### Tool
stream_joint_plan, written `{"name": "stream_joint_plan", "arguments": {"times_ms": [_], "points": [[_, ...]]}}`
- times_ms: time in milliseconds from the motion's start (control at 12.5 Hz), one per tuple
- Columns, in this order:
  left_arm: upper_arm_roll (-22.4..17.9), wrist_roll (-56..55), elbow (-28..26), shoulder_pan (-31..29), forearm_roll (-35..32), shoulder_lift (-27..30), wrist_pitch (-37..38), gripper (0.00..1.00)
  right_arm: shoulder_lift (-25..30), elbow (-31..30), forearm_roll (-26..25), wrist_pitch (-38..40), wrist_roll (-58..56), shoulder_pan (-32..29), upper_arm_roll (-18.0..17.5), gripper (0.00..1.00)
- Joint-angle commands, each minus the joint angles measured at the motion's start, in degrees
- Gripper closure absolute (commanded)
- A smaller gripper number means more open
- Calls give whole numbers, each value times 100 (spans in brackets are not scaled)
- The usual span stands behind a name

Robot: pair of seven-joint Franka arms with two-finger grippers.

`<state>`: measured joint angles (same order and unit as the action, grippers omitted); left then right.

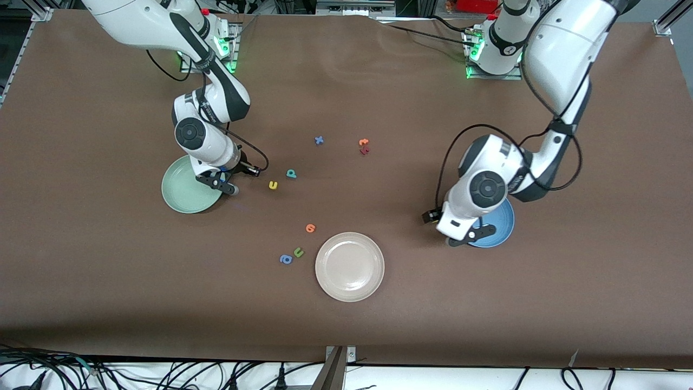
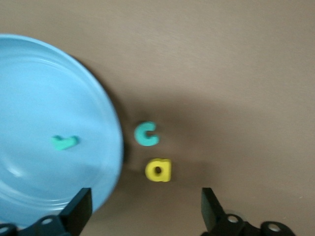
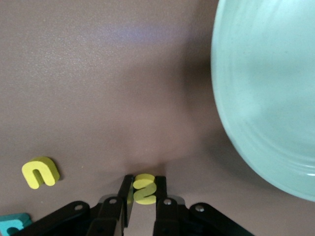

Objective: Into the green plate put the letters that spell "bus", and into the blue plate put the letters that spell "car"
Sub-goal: 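Place the teal r in the blue plate while the right gripper grasps yellow s, then drop the yellow s in the green plate while the left gripper reaches yellow a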

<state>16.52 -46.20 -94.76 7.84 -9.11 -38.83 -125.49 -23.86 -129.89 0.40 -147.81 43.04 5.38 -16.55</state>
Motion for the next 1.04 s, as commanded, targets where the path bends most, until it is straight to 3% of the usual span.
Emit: {"name": "stream_joint_plan", "arguments": {"times_ms": [0,80,319,558,957], "points": [[-26,-65,124,147,76,-195,-185,15,22,-115,-84,-73,99,-10,-6,100],[-35,-56,124,217,67,-274,-421,23,83,-98,-84,-3,90,-10,-6,100],[-44,-3,107,192,14,-441,-687,24,705,243,-76,1319,20,-19,107,100],[-52,84,81,139,5,-433,-626,24,944,789,-84,2632,-776,-19,738,100],[-132,586,19,-2,5,-415,-590,26,700,746,-84,2530,-2894,-28,1977,100]]}}
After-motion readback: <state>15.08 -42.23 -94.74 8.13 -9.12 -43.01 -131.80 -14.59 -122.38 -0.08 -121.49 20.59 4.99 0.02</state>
